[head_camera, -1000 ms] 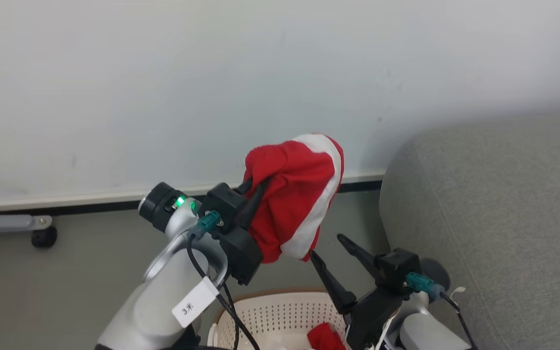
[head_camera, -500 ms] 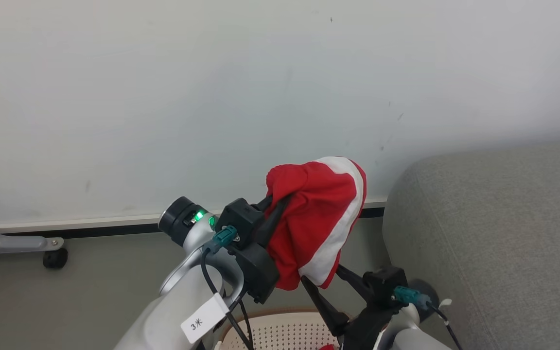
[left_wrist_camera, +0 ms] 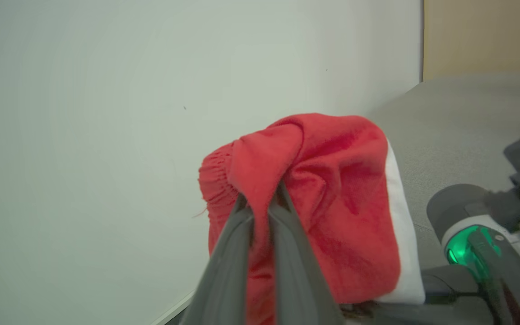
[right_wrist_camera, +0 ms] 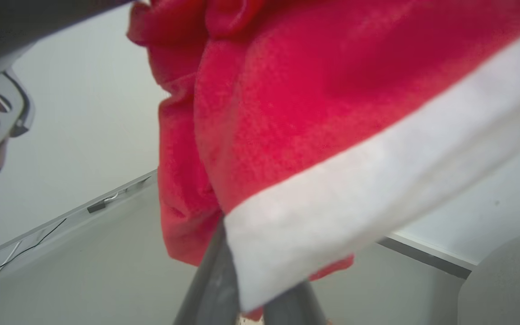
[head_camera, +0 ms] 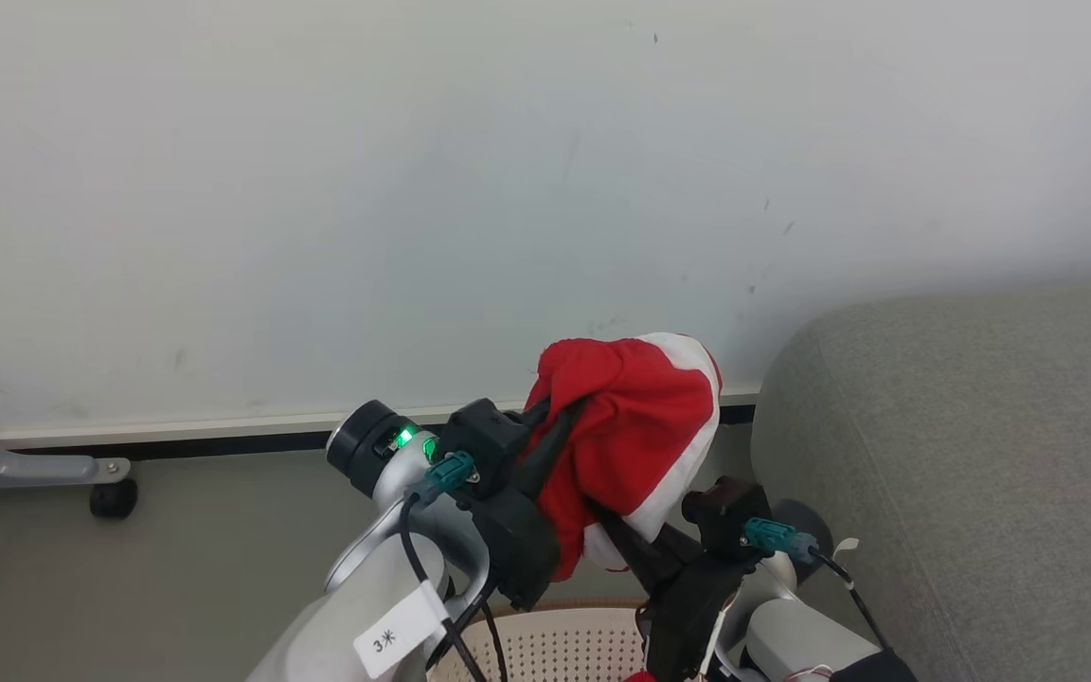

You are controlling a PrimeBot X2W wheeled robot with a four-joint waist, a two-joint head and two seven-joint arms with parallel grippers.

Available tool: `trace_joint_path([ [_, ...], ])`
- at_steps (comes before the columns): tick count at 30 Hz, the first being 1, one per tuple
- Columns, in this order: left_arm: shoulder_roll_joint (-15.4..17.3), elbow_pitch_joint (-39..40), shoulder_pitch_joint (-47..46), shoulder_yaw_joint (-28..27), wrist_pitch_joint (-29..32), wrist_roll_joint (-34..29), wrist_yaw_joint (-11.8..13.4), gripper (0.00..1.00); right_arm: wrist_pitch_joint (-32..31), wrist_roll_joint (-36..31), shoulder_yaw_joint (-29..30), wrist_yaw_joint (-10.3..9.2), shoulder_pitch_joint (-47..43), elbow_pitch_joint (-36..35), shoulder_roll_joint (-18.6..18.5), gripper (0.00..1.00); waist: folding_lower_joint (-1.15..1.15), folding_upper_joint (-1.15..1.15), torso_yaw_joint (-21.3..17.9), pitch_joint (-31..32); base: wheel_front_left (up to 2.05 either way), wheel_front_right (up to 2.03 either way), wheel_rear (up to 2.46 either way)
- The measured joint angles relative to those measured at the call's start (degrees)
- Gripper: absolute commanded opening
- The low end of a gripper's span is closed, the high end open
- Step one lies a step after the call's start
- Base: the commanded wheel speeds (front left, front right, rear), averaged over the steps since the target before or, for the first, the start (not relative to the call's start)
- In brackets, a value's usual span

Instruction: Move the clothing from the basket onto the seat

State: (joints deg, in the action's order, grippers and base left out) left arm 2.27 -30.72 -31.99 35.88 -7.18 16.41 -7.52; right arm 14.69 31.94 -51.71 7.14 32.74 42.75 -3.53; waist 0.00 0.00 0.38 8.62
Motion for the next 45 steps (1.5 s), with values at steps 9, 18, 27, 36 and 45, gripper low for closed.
trace_joint_path([
  [9,1.5,1.3,2.9,-2.7,0.1,1.6,1.6,1.00,0.0,1.4,1.4,0.00,0.9,-1.0,-0.3,0.00,0.00,0.00,-1.6,-0.4,0.00,0.00,0.00],
  [18,3.1,2.6,7.2,-4.7,-0.1,2.9,3.0,1.00,0.0,1.8,5.5,0.00,2.0,-1.9,-4.9,0.00,0.00,0.00,-4.9,-0.9,0.00,0.00,0.00],
  [27,2.9,4.1,12.4,-4.4,-1.5,4.2,3.5,1.00,0.0,0.1,8.5,-0.18,1.9,-3.9,-10.1,0.00,0.00,0.00,-9.5,-1.4,0.00,0.00,0.00],
  [36,1.9,5.6,14.6,-2.8,-2.6,4.6,3.5,1.00,0.0,-2.4,10.2,-1.71,0.1,-8.3,-14.8,0.00,0.00,0.00,-15.4,-2.0,0.00,0.00,0.00],
  [45,1.2,6.5,14.6,-1.7,-3.3,4.7,4.1,1.00,0.0,-4.0,11.6,-3.09,-1.2,-14.0,-18.2,0.00,0.00,0.00,-21.9,-3.3,0.00,0.00,0.00],
])
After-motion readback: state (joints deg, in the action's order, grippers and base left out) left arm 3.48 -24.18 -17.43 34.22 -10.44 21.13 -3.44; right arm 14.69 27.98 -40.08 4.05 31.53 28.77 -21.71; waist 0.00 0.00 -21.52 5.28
